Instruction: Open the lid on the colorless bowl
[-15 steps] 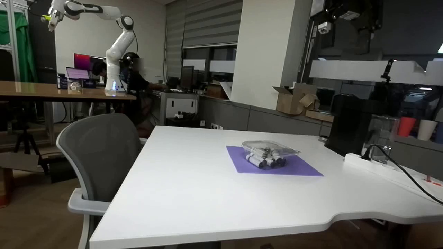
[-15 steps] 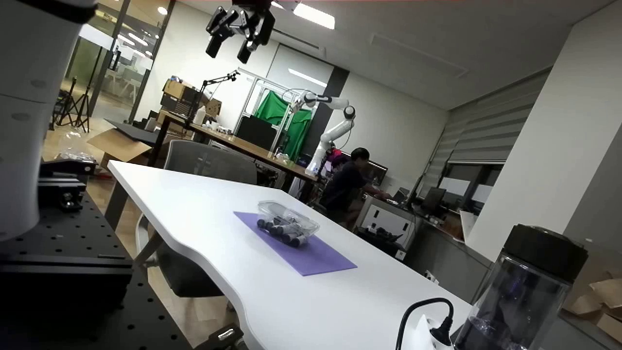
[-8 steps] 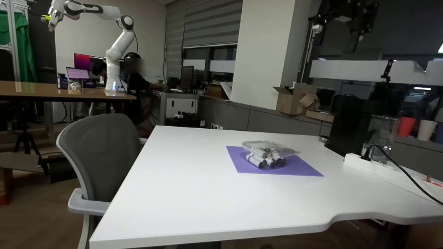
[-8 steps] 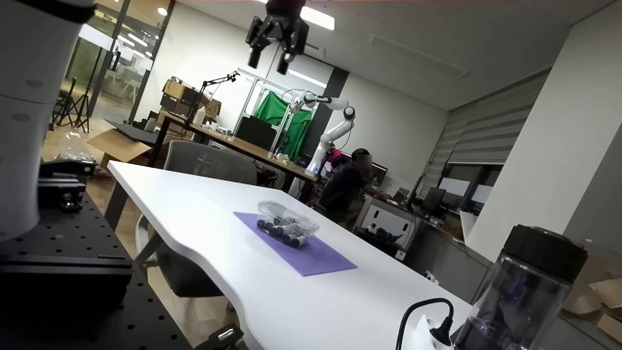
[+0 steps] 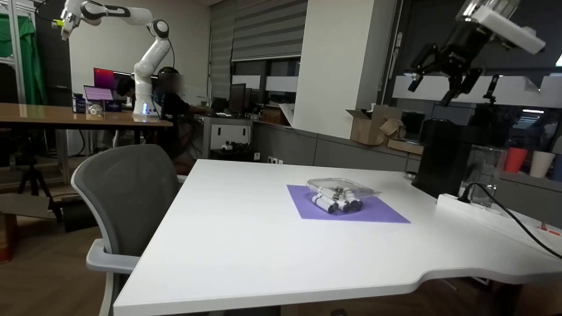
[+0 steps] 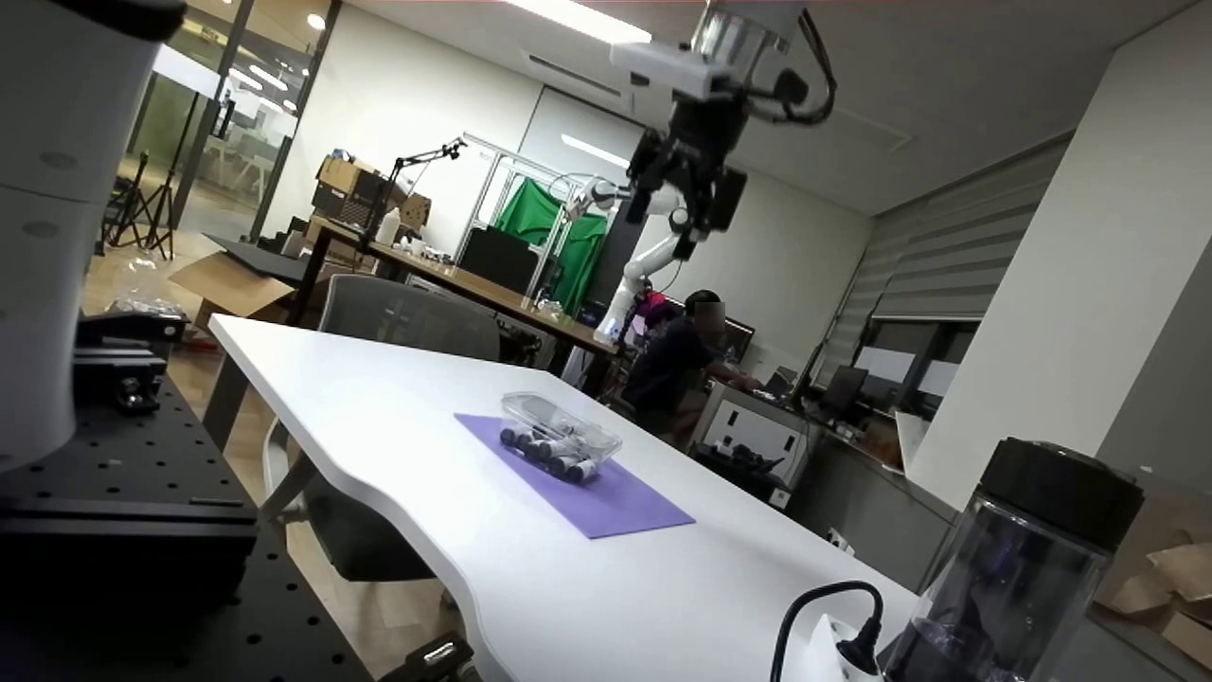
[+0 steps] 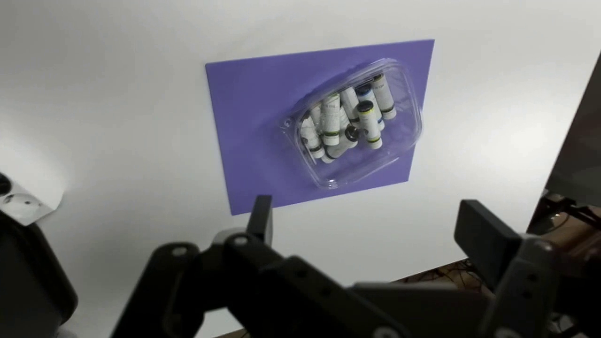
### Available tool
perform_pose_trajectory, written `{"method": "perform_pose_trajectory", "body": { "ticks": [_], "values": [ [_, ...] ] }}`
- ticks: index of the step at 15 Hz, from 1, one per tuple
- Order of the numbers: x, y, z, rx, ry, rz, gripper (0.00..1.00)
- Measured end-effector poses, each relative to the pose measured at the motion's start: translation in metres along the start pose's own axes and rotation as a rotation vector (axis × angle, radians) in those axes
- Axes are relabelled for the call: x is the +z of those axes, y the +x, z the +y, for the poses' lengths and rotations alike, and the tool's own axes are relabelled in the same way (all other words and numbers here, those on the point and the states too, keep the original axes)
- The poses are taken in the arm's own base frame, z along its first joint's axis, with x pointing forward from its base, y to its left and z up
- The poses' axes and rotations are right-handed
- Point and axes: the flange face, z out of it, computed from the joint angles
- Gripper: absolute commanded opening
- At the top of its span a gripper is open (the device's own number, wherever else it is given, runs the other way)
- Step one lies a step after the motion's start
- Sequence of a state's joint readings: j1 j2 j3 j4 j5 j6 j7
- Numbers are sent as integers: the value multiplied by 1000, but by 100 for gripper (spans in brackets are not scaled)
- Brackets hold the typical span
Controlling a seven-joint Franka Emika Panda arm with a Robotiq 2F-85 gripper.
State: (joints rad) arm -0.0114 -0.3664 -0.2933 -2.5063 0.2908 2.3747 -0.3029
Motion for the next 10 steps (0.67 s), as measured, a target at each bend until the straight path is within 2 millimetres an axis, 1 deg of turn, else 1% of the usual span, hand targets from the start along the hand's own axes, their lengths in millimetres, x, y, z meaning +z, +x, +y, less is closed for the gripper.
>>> {"method": "perform_pose_trajectory", "body": {
  "ticks": [2, 4, 6, 10],
  "values": [
    [25, 15, 28, 6, 100, -42, 100],
    [44, 28, 46, 16, 128, -85, 100],
    [51, 35, 47, 16, 126, -99, 100],
    [49, 39, 43, 6, 128, -96, 100]
  ]
}}
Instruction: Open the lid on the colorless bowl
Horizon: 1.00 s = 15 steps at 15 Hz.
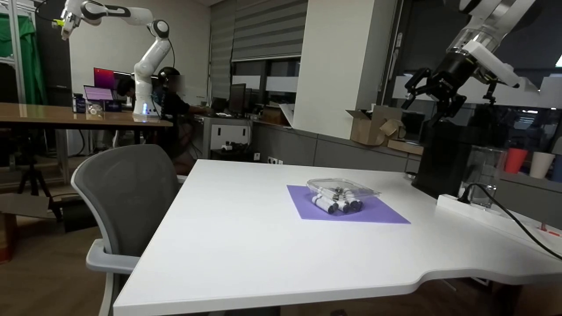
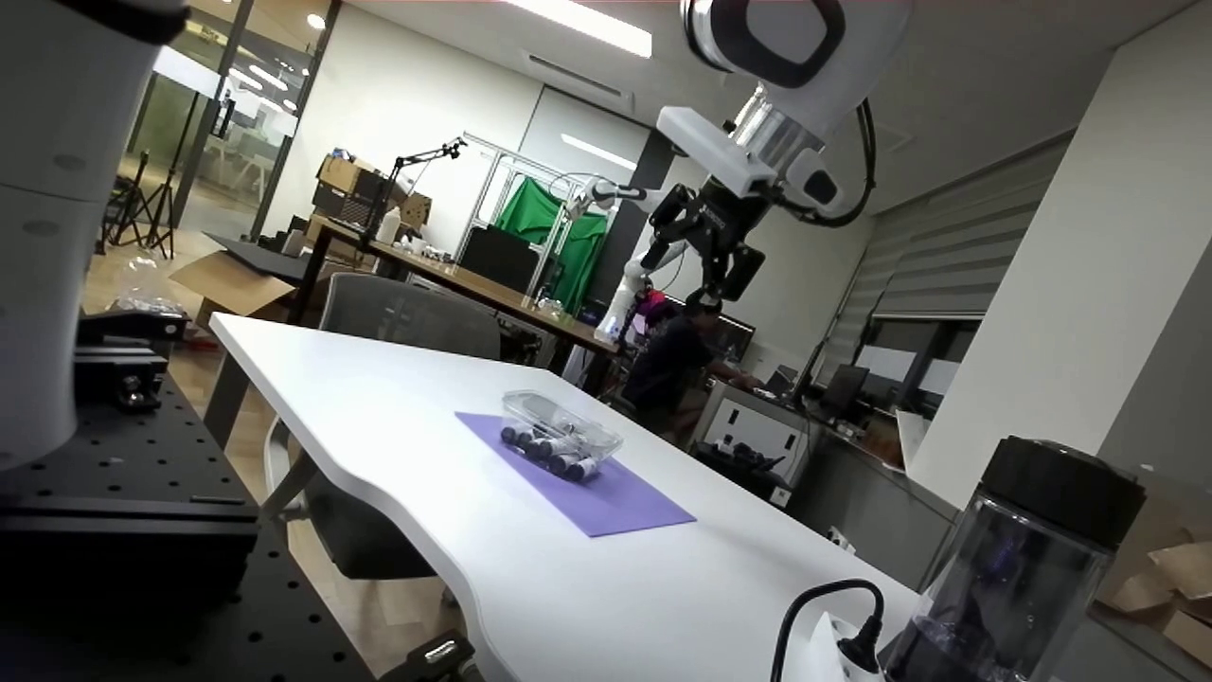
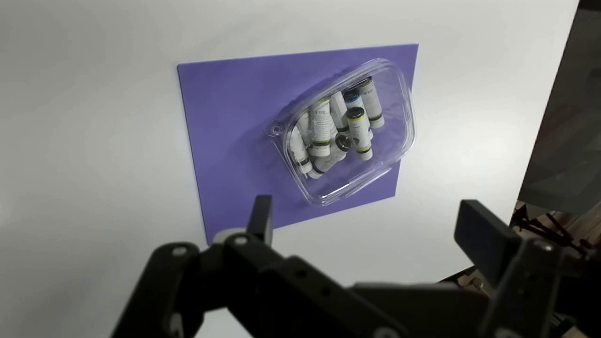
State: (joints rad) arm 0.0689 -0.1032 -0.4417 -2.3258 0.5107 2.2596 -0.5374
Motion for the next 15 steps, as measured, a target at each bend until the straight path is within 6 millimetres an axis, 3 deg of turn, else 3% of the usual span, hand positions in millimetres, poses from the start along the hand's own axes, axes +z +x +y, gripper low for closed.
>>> {"method": "perform_pose_trajectory", "body": {
  "ticks": [8, 10, 15],
  "values": [
    [9, 1, 5, -19, 22, 0, 100],
    [24, 7, 21, 5, 80, -13, 100],
    [80, 34, 83, 64, 255, 0, 100]
  ]
}}
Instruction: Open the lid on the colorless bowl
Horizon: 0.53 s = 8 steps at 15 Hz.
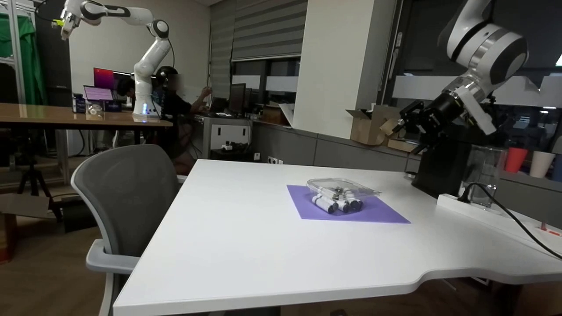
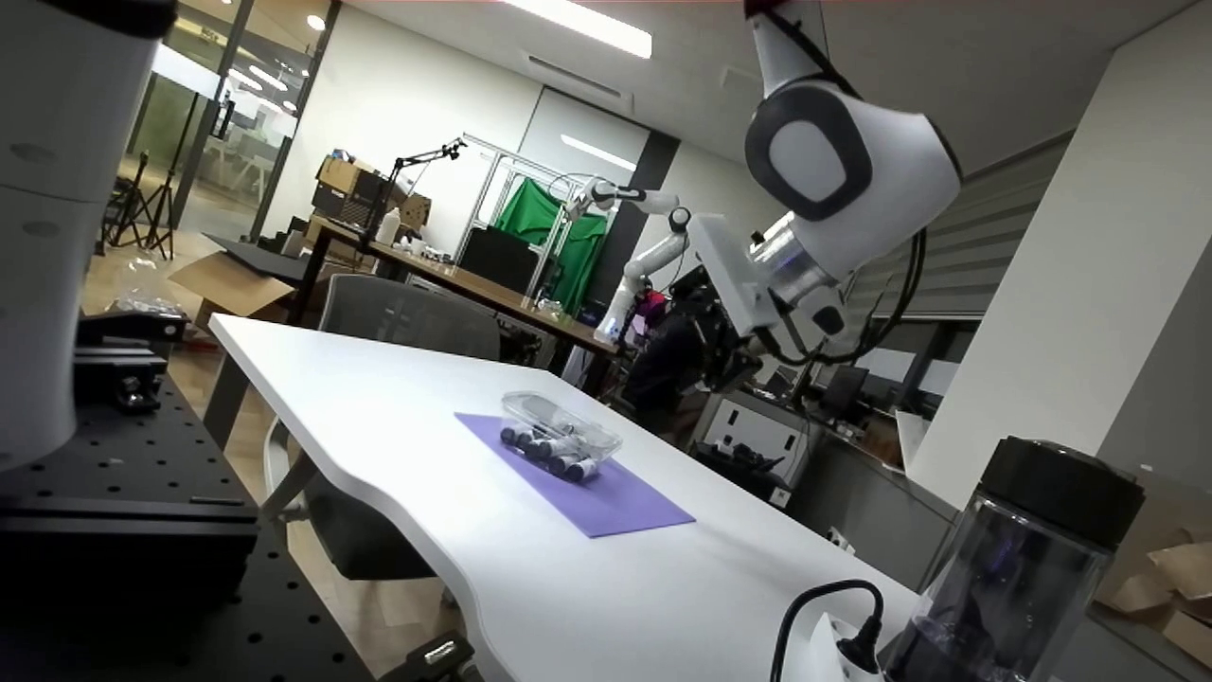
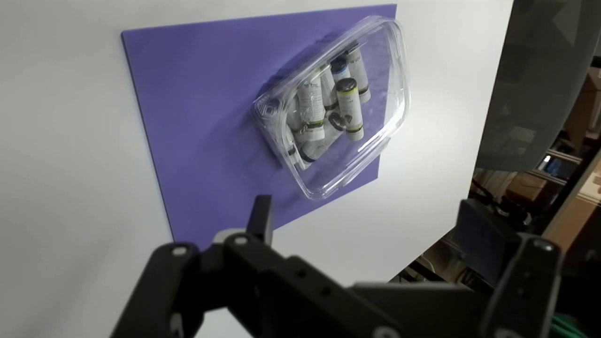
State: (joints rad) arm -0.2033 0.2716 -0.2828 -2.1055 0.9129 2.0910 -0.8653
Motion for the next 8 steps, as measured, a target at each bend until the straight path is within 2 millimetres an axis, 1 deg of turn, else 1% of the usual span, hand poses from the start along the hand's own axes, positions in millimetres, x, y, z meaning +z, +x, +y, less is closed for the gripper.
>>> {"method": "perform_pose_trajectory", "body": {
  "ticks": [2, 4, 6, 8],
  "values": [
    [24, 8, 23, 27, 76, -15, 100],
    [51, 12, 42, 57, 151, -49, 100],
    [81, 12, 56, 85, 214, -92, 100],
    [110, 10, 67, 103, 252, -135, 100]
  ]
}}
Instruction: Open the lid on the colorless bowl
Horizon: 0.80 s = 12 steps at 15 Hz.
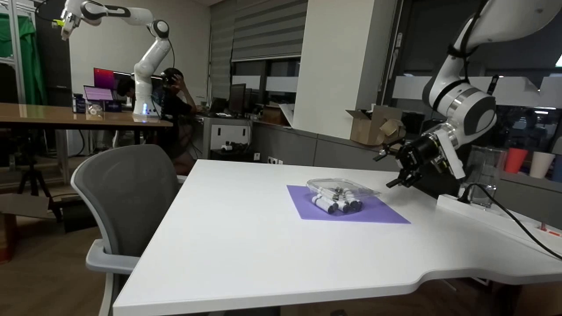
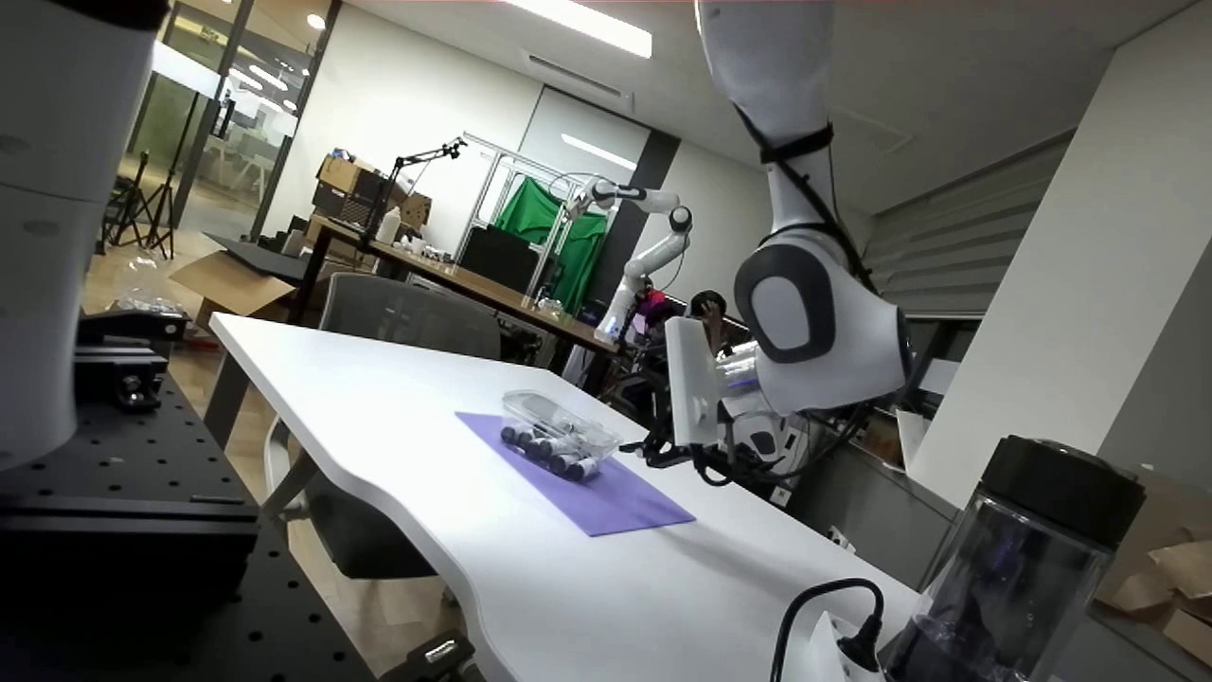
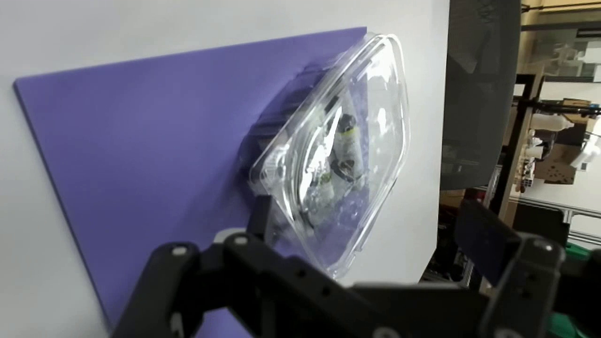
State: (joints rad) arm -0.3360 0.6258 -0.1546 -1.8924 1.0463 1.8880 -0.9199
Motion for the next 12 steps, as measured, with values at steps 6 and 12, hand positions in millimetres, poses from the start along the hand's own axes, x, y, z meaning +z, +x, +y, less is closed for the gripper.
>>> {"method": "perform_pose_trajectory", "body": {
  "ticks": [6, 12],
  "values": [
    [55, 10, 26, 11, 32, -71, 100],
    [62, 26, 22, -22, 27, -74, 100]
  ]
}}
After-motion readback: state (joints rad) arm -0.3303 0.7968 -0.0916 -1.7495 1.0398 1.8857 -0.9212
